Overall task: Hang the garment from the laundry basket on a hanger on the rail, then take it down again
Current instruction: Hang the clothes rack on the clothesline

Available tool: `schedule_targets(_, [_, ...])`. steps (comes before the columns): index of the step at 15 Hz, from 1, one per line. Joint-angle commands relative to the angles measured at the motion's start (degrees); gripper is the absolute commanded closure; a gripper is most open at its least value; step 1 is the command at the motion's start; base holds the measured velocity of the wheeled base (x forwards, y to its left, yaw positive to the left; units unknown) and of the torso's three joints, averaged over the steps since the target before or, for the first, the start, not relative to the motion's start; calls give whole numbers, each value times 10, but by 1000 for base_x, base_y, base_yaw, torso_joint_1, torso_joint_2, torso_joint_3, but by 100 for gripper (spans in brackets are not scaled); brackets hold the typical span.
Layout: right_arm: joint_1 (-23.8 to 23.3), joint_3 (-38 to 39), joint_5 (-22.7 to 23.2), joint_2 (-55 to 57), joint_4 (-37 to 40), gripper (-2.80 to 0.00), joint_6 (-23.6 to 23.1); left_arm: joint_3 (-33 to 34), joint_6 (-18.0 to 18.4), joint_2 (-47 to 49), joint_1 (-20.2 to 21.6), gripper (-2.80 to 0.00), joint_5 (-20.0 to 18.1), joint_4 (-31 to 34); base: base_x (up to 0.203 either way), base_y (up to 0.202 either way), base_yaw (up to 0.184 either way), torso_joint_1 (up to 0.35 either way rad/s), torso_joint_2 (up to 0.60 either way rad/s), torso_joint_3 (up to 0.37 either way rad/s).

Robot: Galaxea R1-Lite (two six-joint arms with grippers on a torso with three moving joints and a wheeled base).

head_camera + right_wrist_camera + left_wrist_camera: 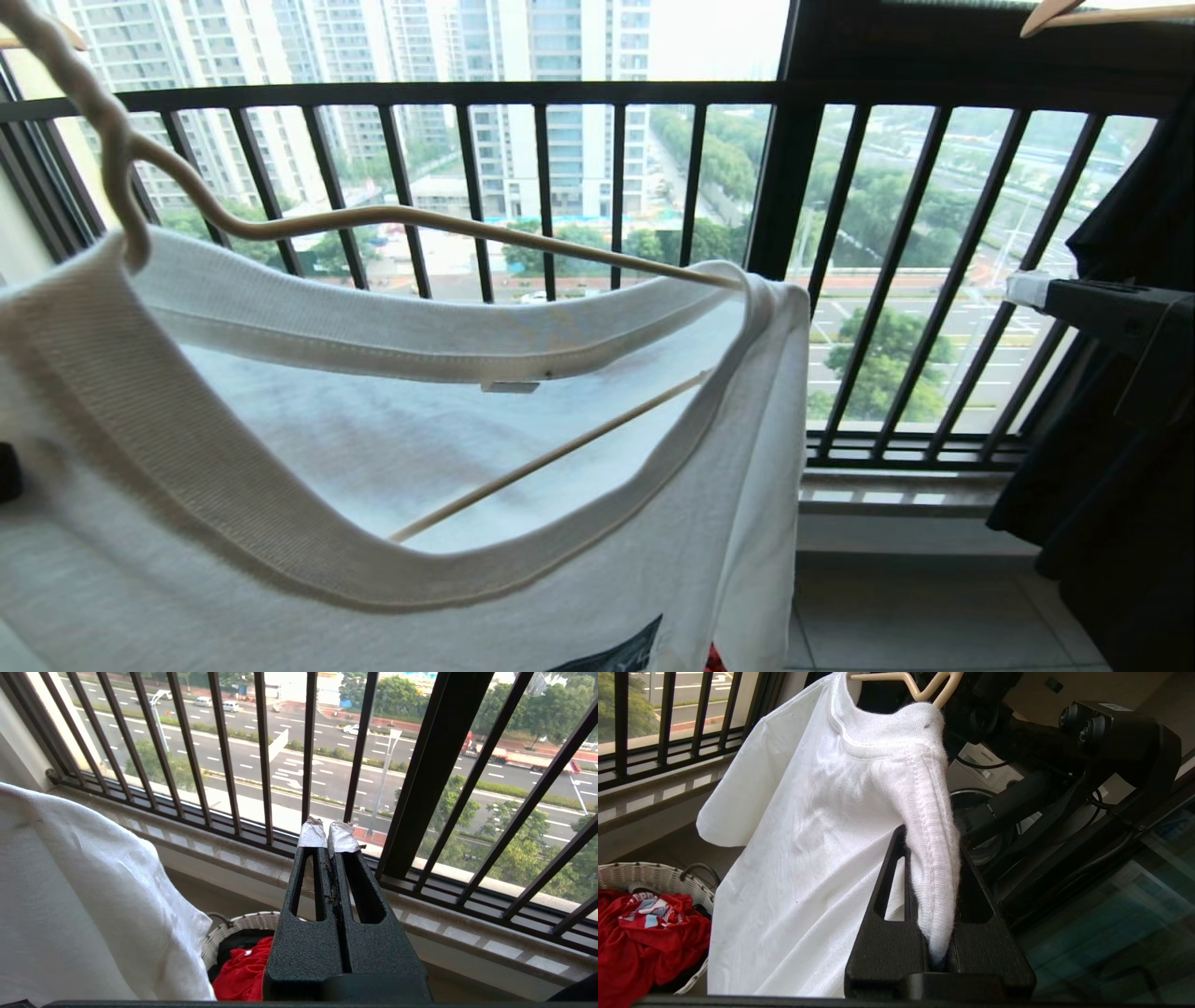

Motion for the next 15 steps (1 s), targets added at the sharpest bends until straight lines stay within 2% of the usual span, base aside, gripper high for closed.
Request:
schedule_targets(1, [0,0,-1,1,-1,0,-1,1,-2,2,0,0,-4,-2,0,0,0,187,-480,-300])
schedule_targets(15, [0,0,0,-4,-1,0,-4,8,-1,1,-6,0,-5,-5,0,0,0,220,-528,-307])
